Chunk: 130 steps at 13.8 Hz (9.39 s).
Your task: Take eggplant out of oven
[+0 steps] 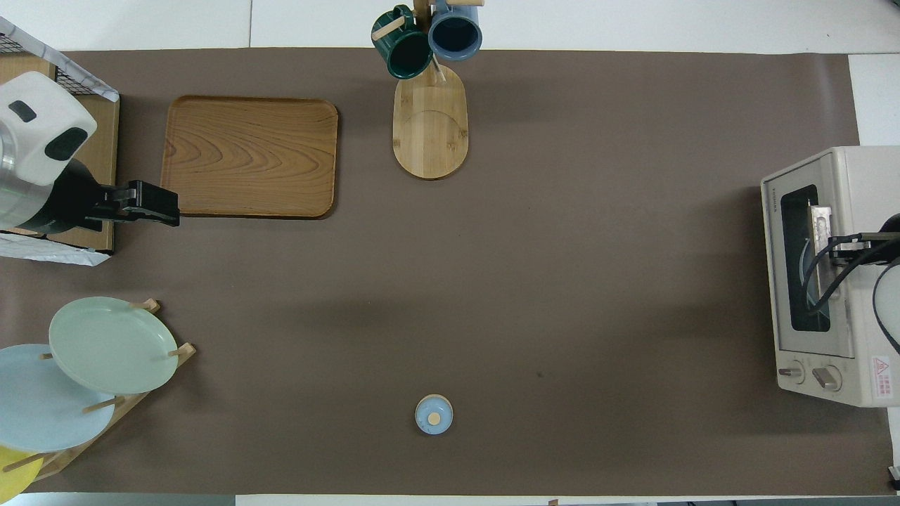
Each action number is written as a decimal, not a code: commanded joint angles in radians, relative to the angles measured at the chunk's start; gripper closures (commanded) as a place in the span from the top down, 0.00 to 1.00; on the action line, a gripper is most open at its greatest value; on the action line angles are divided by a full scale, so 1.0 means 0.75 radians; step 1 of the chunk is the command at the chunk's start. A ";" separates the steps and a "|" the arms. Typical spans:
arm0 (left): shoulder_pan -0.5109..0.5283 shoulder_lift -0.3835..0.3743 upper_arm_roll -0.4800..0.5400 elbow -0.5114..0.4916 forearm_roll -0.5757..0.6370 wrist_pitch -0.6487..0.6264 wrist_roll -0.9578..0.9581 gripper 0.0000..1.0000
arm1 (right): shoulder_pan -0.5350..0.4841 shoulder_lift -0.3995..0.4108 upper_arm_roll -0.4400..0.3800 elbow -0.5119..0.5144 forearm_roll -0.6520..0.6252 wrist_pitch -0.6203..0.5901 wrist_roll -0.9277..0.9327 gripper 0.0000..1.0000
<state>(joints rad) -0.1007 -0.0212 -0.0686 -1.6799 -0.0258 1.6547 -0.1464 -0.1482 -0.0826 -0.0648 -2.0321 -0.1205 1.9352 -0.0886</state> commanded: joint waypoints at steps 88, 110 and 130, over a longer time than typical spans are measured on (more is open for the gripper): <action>0.012 -0.019 -0.005 -0.004 0.006 0.015 0.013 1.00 | 0.196 0.151 0.050 -0.140 -0.117 0.105 0.102 0.55; 0.012 -0.019 -0.005 -0.006 0.006 0.015 0.015 1.00 | 0.413 0.139 0.056 -0.105 -0.281 -0.013 0.197 0.00; 0.042 -0.019 -0.003 -0.008 0.006 0.015 0.015 1.00 | 1.237 0.779 0.113 0.578 0.052 0.037 1.251 0.00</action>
<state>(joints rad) -0.0822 -0.0213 -0.0633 -1.6777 -0.0258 1.6574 -0.1464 0.7812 0.5053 0.0130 -1.5776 -0.1057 1.9104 0.8247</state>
